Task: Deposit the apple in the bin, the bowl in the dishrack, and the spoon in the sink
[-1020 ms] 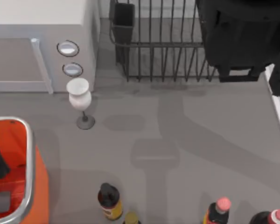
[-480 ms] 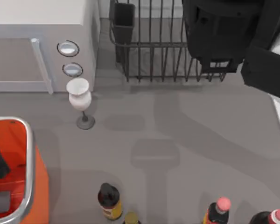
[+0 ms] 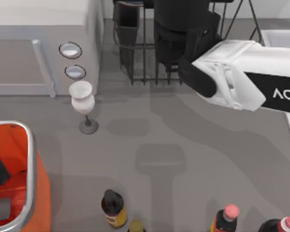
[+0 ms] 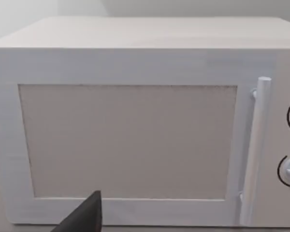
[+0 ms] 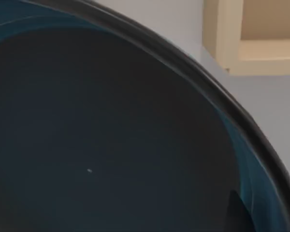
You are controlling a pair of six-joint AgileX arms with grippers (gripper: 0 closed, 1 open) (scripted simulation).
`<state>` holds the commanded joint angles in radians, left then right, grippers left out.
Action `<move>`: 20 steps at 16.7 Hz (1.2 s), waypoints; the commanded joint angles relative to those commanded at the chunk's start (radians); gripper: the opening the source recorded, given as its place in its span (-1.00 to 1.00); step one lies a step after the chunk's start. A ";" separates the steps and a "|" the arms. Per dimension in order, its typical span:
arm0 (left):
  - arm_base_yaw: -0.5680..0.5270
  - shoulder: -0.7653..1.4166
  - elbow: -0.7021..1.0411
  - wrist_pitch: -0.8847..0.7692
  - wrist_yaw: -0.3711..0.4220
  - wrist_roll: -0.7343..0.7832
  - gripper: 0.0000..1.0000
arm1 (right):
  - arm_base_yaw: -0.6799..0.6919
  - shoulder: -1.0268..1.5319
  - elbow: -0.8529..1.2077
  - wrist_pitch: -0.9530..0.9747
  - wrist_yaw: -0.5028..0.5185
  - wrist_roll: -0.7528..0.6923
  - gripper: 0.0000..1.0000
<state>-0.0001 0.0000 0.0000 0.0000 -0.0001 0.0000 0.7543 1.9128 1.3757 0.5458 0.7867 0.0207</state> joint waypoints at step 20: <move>0.000 0.000 0.000 0.000 0.000 0.000 1.00 | -0.122 0.132 -0.043 0.155 -0.122 -0.003 0.66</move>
<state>-0.0001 0.0000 0.0000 0.0000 -0.0001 0.0000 0.6320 2.0445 1.3330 0.7008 0.6651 0.0178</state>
